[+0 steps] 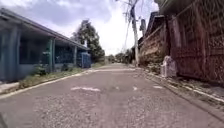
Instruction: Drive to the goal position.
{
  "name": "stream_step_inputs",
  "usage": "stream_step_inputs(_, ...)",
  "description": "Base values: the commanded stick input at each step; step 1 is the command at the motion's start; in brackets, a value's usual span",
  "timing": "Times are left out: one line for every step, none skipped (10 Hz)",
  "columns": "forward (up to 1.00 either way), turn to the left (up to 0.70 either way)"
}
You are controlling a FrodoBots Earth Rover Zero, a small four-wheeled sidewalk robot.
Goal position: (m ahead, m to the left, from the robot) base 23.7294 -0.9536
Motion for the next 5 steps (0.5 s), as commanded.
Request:
stream_step_inputs(0.70,0.00)
stream_step_inputs(0.70,0.00)
stream_step_inputs(0.70,0.00)
stream_step_inputs(0.70,0.00)
stream_step_inputs(0.70,0.00)
